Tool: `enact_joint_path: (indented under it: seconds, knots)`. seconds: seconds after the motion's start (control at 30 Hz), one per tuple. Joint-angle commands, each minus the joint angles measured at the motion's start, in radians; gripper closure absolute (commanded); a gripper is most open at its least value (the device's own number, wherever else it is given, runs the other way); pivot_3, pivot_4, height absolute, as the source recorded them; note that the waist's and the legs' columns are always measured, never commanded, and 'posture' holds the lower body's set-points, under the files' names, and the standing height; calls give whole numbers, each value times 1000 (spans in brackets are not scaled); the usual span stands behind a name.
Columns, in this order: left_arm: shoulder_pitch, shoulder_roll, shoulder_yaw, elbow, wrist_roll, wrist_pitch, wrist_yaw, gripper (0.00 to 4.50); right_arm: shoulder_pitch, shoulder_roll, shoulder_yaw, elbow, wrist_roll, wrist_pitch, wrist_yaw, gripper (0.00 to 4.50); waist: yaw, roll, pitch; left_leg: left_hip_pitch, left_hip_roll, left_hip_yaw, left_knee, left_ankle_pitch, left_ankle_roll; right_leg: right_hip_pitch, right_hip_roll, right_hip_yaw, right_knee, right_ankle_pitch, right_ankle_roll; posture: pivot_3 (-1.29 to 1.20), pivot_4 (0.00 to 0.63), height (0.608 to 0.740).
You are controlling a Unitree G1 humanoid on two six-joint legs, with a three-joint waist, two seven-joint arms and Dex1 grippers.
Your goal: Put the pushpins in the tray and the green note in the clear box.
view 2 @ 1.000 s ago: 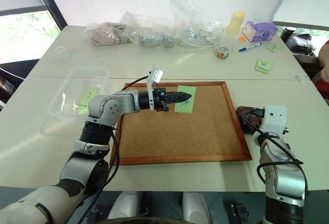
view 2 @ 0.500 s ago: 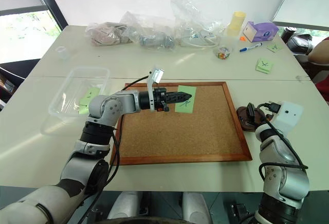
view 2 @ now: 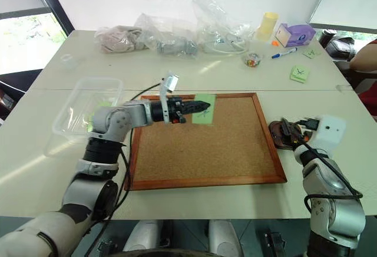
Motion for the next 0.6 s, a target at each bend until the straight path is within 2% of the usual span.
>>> enact_joint_path:
  seconds: [0.03, 0.1, 0.17, 0.23, 0.27, 0.43, 0.6]
  knots:
    - [-82, 115, 95, -75, -7, -11, 35, 4500, -36, -32, 55, -152, 162, 46, 89, 50, 3, 0, 0, 0, 0, -1, 0, 0, 0, 0, 0, -1, 0, 0, 0, 0, 150, 737]
    - [-109, 217, 119, -69, 22, 3, 62, 4500, -71, -52, 98, -186, 239, 86, 115, 50, 5, 0, 0, 0, 0, -1, 0, 0, 0, 0, 0, -1, 1, 0, 0, 0, 150, 737]
    - [-109, 359, 94, -48, 99, 7, 80, 4500, -121, -74, 169, -199, 282, 123, 142, 50, 1, -1, 1, 0, 0, -1, 0, 0, 0, 0, -1, -1, 0, 0, 0, 0, 150, 737]
    - [-57, 544, 68, -38, 167, 36, 72, 4500, -183, -94, 307, -170, 265, 143, 201, 50, -11, -2, 1, 1, -1, -1, -1, 0, 0, 0, -1, 0, 0, 0, 0, 0, 150, 737]
    - [-36, 600, 65, -36, 178, 48, 65, 4500, -201, -104, 358, -154, 248, 144, 223, 50, -16, -2, 1, 1, -1, -1, -1, 0, 0, 0, -1, 0, 0, 0, 0, 0, 150, 737]
    - [84, 720, 61, -34, 192, 51, 23, 4500, -236, -89, 532, -43, 126, 57, 278, 50, 14, -4, 2, -1, 0, -3, 0, 0, 0, 0, -4, -2, 0, -1, 1, 0, 150, 737]
    - [139, 706, 66, -43, 185, 45, 18, 4500, -251, -53, 602, 4, 57, 5, 288, 50, 28, -12, 5, -2, -2, -2, 2, 0, 0, 1, -6, -2, -1, -1, 0, 0, 150, 737]
